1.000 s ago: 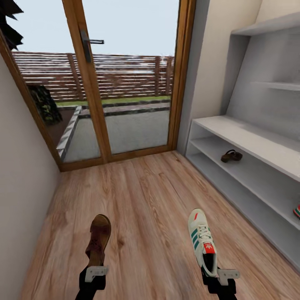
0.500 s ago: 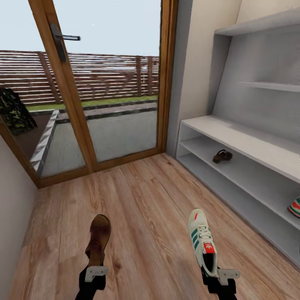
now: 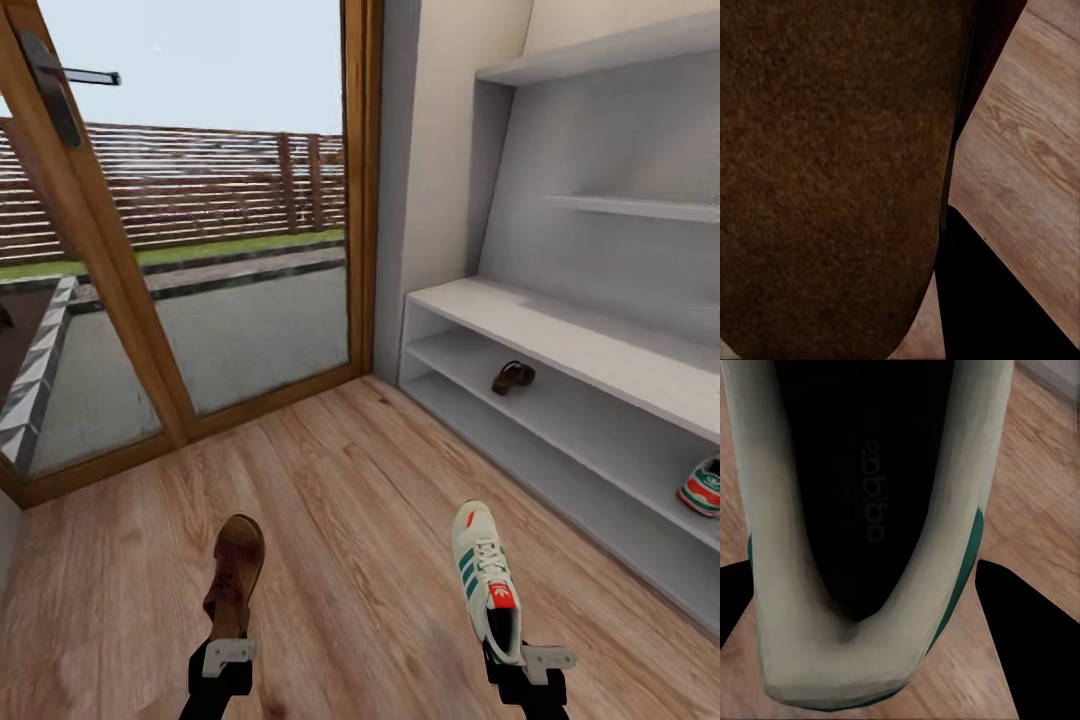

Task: Pick up the two gym shoes and the two sandals from the corridor floor and place them onto the hallstand (shoe rack) in the corridor, making sure they are on the rack and not on the floor. Arrange them so the two gym shoes are next to each other and the two sandals are next to each other.

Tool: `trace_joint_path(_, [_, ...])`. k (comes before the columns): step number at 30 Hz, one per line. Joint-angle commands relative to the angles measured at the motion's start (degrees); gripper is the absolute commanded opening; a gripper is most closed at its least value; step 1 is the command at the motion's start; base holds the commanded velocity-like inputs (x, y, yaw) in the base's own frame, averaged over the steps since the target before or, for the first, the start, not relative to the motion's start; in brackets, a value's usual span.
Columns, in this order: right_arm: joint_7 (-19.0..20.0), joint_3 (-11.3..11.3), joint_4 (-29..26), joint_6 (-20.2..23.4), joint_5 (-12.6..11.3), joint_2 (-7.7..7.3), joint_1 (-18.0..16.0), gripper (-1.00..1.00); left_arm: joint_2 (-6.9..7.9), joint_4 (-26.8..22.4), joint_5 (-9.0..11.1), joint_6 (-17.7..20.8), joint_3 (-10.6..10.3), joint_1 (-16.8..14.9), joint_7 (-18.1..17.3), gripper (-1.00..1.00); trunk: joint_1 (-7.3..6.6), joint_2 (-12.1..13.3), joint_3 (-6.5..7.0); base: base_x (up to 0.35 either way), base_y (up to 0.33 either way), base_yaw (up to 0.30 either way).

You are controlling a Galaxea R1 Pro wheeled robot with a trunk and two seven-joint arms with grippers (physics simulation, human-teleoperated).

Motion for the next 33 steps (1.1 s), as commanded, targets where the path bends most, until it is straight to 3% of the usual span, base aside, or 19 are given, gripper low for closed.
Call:
trace_joint_path(1, [0.5,-0.47,-0.02,-0.19,0.16,0.08,-0.05,-1.0,-0.07,-0.03,-0.45,-0.22,0.5,-0.06,-0.4,-1.0,0.02,-0.02,-0.05,0.284,0.216,-0.264])
trace_joint_path(14, [0.5,-0.47,0.05,-0.19,0.2,0.08,-0.05,-1.0,-0.07,-0.03,-0.39,-0.22,0.77,-0.01,-0.4,-1.0,0.02,-0.02,-0.05,0.25,0.177,-0.264])
trace_joint_path(33, [0.5,-0.5,0.05,-0.19,0.14,0.08,-0.05,-1.0,-0.07,-0.03,-0.3,-0.3,1.17,0.0,-0.31,-1.0,0.02,-0.02,-0.05,0.07,0.024,-0.264])
